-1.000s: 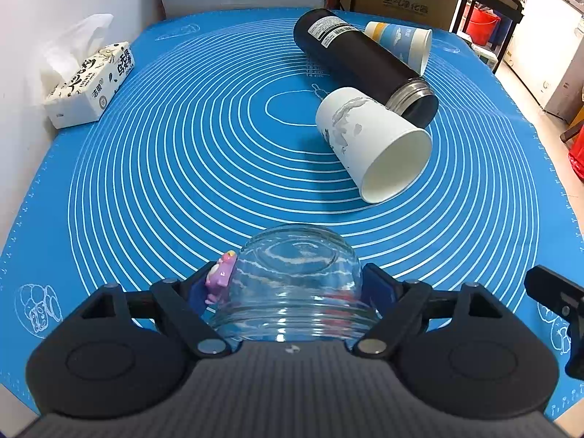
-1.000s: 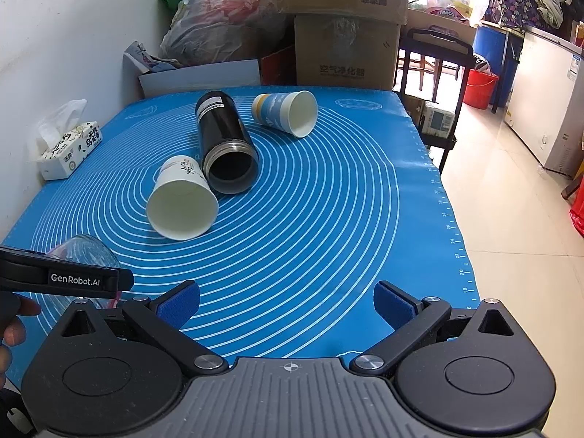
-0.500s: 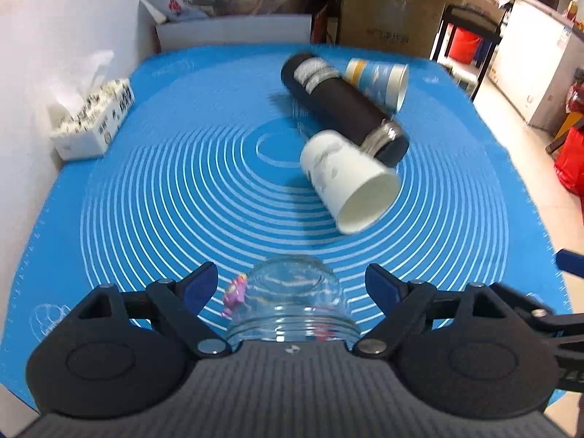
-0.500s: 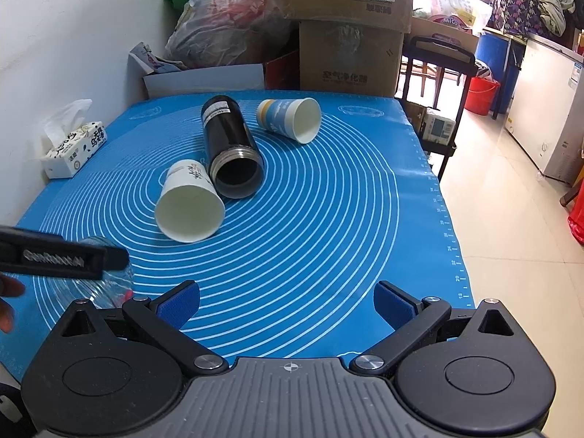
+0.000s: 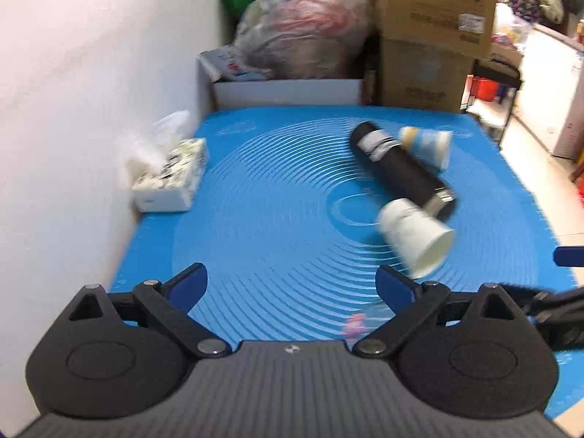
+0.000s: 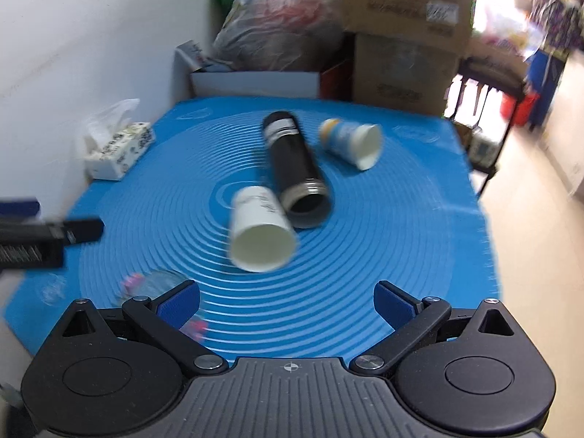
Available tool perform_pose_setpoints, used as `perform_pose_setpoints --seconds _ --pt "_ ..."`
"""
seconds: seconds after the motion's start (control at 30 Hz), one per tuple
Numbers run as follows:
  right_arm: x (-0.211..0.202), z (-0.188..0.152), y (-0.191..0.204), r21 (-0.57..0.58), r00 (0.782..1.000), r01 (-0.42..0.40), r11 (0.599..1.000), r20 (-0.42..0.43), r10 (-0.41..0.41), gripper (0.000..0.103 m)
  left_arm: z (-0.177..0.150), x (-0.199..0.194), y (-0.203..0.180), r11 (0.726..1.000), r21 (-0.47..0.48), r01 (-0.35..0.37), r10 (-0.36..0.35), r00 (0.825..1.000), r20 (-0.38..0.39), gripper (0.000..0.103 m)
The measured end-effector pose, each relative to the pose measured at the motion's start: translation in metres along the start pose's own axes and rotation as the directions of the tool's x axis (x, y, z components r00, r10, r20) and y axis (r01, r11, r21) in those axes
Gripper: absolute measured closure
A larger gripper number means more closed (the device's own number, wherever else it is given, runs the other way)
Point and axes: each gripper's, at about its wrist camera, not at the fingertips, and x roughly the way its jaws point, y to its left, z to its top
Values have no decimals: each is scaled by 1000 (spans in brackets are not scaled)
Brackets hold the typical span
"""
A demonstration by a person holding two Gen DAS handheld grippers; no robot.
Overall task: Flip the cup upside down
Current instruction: 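Close the right tool on the glass jar while the left tool opens and releases it, then rotate the glass jar in the right tool to turn its opening downward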
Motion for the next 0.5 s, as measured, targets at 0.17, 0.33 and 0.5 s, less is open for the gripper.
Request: perform_pose_setpoints --seconds 0.17,0.33,0.5 --pt "33 28 12 53 983 -92 994 -155 99 0 -11 20 33 998 -57 -40 39 999 -23 5" --pt "66 42 34 35 958 -111 993 -261 116 4 -17 41 55 994 -82 -69 66 997 -39 5" --pt "104 43 43 130 911 -139 982 -372 178 8 -23 56 69 992 -113 -59 53 997 -58 5"
